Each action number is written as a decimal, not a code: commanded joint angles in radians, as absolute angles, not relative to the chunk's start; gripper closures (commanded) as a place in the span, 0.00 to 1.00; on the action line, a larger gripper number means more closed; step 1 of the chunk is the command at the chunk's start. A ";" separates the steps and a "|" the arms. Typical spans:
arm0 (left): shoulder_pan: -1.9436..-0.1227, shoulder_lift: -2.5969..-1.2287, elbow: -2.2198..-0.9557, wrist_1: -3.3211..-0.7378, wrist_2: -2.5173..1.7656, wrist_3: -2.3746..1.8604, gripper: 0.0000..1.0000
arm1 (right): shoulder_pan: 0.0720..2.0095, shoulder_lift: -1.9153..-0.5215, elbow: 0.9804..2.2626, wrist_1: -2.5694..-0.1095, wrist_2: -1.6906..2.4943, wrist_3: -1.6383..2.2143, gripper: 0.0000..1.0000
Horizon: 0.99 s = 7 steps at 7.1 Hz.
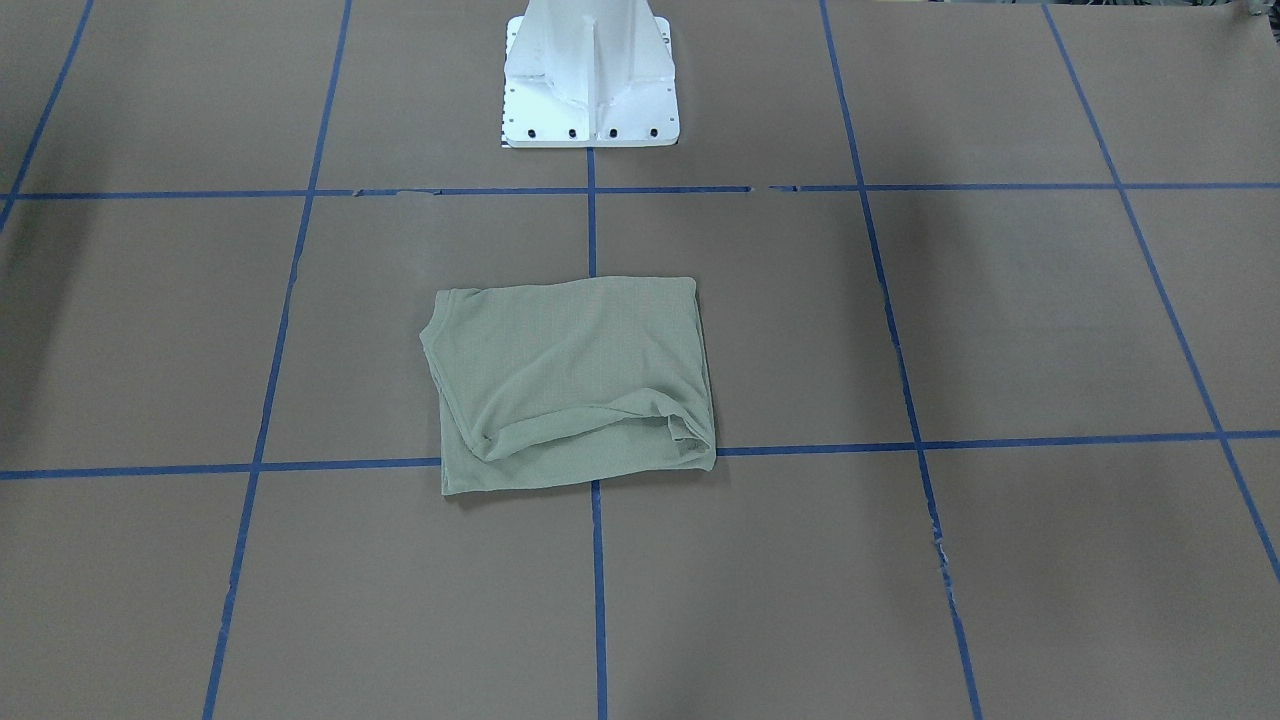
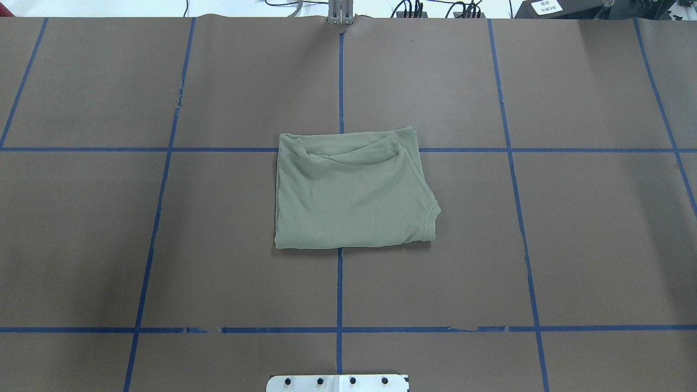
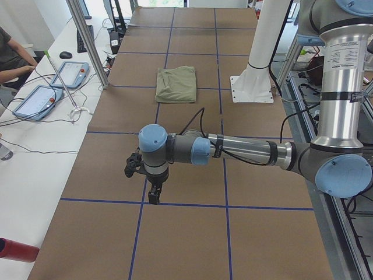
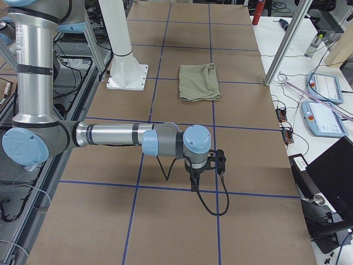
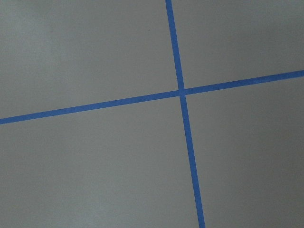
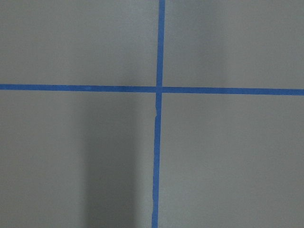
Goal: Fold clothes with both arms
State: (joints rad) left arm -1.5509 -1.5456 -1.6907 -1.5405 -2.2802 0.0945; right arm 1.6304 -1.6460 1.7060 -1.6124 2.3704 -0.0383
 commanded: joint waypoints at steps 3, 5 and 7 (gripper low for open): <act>-1.552 -1.537 -1.690 -1.539 -2.289 0.095 0.00 | 1.644 -1.744 1.724 -1.611 2.319 -0.038 0.00; -1.552 -1.537 -1.693 -1.539 -2.289 0.095 0.00 | 1.643 -1.767 1.721 -1.611 2.324 -0.037 0.00; -1.552 -1.537 -1.697 -1.539 -2.289 0.095 0.00 | 1.643 -1.767 1.720 -1.611 2.327 -0.035 0.00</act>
State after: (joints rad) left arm -1.5524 -1.5371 -1.6947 -1.5387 -2.2887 0.0951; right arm 1.6432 -1.7653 1.7205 -1.6107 2.3248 -0.0360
